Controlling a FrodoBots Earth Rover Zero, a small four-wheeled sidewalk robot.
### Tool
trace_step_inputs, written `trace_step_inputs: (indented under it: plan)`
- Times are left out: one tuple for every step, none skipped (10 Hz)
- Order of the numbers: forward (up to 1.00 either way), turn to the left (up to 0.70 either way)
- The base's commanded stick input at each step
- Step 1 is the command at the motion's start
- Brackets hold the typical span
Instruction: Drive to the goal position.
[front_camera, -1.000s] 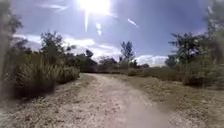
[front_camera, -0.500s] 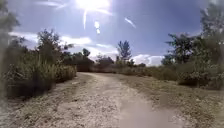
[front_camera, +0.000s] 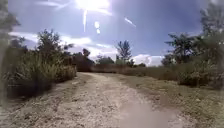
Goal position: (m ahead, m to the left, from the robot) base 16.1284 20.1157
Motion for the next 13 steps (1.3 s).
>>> trace_step_inputs:
  plan:
    - [0.70,0.00]
    - [0.70,0.00]
    - [0.70,0.00]
    - [0.70,0.00]
    - [0.70,0.00]
    - [0.70,0.00]
    - [0.70,0.00]
    - [0.70,0.00]
    - [0.16,0.00]
    - [0.00,0.00]
    - [0.00,0.00]
    - [0.00,0.00]
    - [0.03,0.00]
